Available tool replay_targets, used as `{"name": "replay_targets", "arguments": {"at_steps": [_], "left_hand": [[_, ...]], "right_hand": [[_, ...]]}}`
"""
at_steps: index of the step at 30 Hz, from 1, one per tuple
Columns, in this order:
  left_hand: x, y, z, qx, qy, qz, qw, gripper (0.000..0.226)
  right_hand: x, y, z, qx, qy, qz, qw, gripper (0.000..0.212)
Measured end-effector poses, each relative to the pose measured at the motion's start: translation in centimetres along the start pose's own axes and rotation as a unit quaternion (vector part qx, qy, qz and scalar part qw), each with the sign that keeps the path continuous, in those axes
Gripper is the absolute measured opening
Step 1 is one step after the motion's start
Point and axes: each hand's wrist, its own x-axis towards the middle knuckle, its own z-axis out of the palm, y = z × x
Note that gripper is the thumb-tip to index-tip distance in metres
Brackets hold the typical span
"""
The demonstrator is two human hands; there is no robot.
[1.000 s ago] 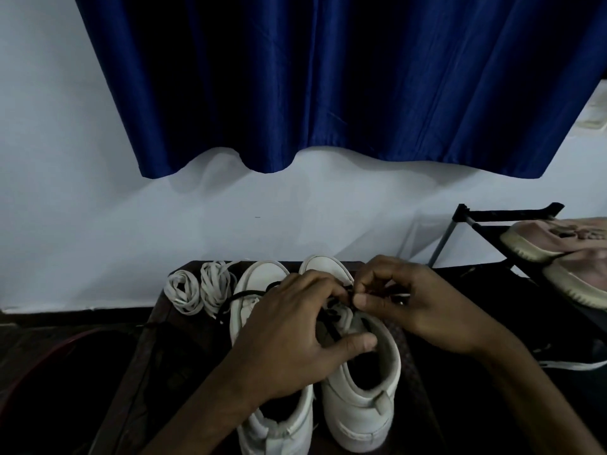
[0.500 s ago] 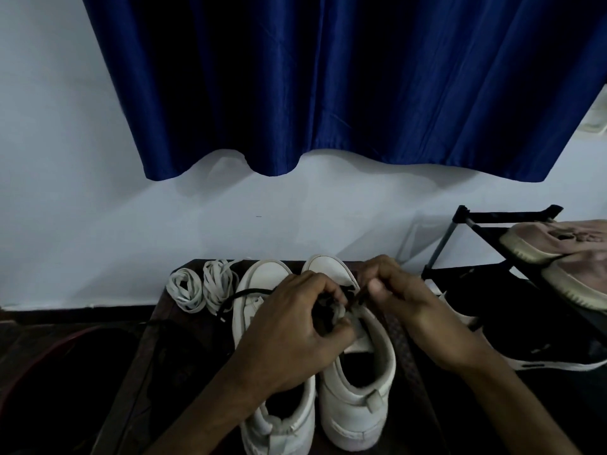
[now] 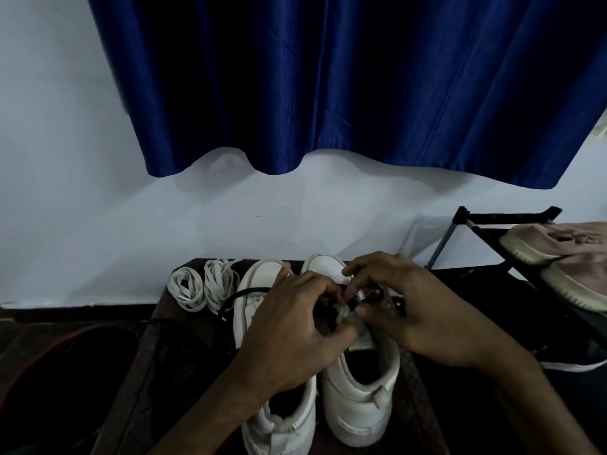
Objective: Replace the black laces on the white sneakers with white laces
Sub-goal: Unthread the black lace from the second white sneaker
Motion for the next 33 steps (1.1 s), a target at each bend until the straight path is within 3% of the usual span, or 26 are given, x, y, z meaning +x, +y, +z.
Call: {"name": "replay_targets", "arguments": {"at_steps": [4, 7, 10, 12, 14, 15, 17, 19, 23, 26, 29, 33], "left_hand": [[0.1, 0.2, 0.0, -0.012, 0.005, -0.001, 1.0, 0.032], [0.2, 0.2, 0.1, -0.023, 0.007, -0.005, 1.0, 0.031], [0.2, 0.2, 0.1, -0.019, 0.008, -0.005, 1.0, 0.029], [0.2, 0.2, 0.1, -0.009, 0.007, -0.006, 1.0, 0.029], [0.1, 0.2, 0.1, -0.001, 0.005, -0.009, 1.0, 0.027], [0.0, 0.1, 0.0, 0.001, 0.002, -0.01, 1.0, 0.025], [-0.1, 0.0, 0.0, 0.003, 0.002, -0.013, 1.0, 0.023], [-0.1, 0.1, 0.0, 0.001, 0.004, -0.017, 1.0, 0.025], [0.1, 0.0, 0.0, -0.005, 0.003, -0.015, 1.0, 0.024], [0.1, 0.1, 0.1, -0.009, 0.002, -0.011, 1.0, 0.027], [0.0, 0.3, 0.1, -0.02, 0.0, -0.015, 1.0, 0.033], [0.1, 0.2, 0.0, -0.016, 0.008, -0.012, 1.0, 0.033]], "right_hand": [[0.1, -0.2, 1.7, -0.108, 0.012, 0.001, 0.994, 0.02], [0.3, 0.0, 2.4, -0.051, 0.051, -0.024, 0.997, 0.021], [0.2, 0.5, 1.9, 0.133, 0.076, -0.032, 0.988, 0.01], [0.0, 0.9, 1.2, 0.328, 0.125, 0.026, 0.936, 0.011], [0.0, 2.4, 0.6, 0.427, 0.214, 0.102, 0.873, 0.02], [0.0, 3.4, 0.3, 0.415, 0.256, 0.13, 0.863, 0.022], [0.2, 4.7, 0.2, 0.299, 0.291, 0.162, 0.894, 0.022], [0.1, 4.3, 0.7, 0.179, 0.247, 0.146, 0.941, 0.014], [0.2, 1.0, 0.3, 0.045, 0.111, -0.009, 0.993, 0.017], [0.2, -0.4, 0.3, 0.003, 0.003, -0.019, 1.0, 0.012], [0.1, -0.4, 0.5, -0.03, -0.001, 0.003, 1.0, 0.011], [0.4, -0.6, 1.6, -0.053, 0.0, -0.007, 0.999, 0.024]]}}
